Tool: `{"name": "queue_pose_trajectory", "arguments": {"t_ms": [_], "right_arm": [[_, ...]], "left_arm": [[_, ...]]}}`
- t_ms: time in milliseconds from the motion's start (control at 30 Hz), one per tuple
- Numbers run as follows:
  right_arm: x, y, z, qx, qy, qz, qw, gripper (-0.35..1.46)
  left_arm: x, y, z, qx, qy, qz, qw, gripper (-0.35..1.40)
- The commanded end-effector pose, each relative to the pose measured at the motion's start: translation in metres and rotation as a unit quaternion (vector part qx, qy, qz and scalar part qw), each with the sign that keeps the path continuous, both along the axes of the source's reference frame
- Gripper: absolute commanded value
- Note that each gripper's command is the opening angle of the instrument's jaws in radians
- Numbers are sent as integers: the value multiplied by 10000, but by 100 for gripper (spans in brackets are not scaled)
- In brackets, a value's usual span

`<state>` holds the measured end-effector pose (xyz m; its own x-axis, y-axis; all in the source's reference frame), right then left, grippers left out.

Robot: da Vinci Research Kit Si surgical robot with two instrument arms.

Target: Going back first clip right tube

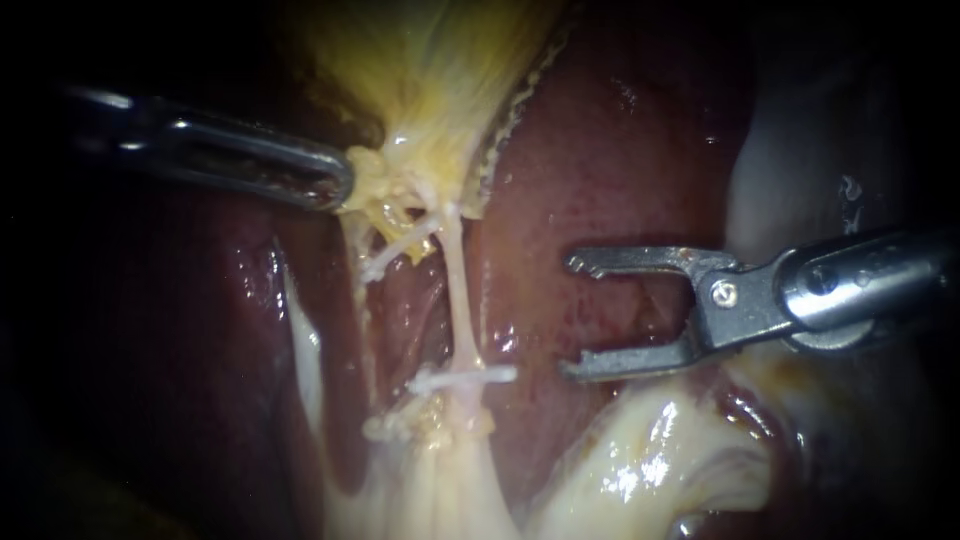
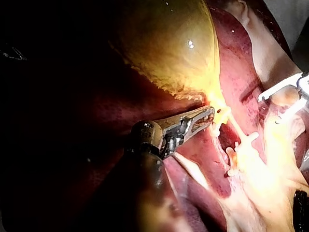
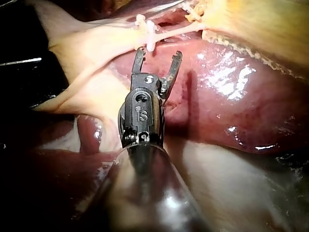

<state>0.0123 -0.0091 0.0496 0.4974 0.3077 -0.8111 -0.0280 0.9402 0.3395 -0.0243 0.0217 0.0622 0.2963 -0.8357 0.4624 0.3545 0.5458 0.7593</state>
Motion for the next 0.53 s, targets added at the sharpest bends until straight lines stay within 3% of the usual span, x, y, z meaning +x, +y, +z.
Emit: {"name": "queue_pose_trajectory", "arguments": {"t_ms": [33,533], "right_arm": [[0,0,0,1,2,-1,10000,50],[2,1,-1,32,50,-25,10000,50]], "left_arm": [[-2,-1,3,23,-9,4,10000,-35],[-3,-2,10,67,-13,-7,10000,-35]]}}
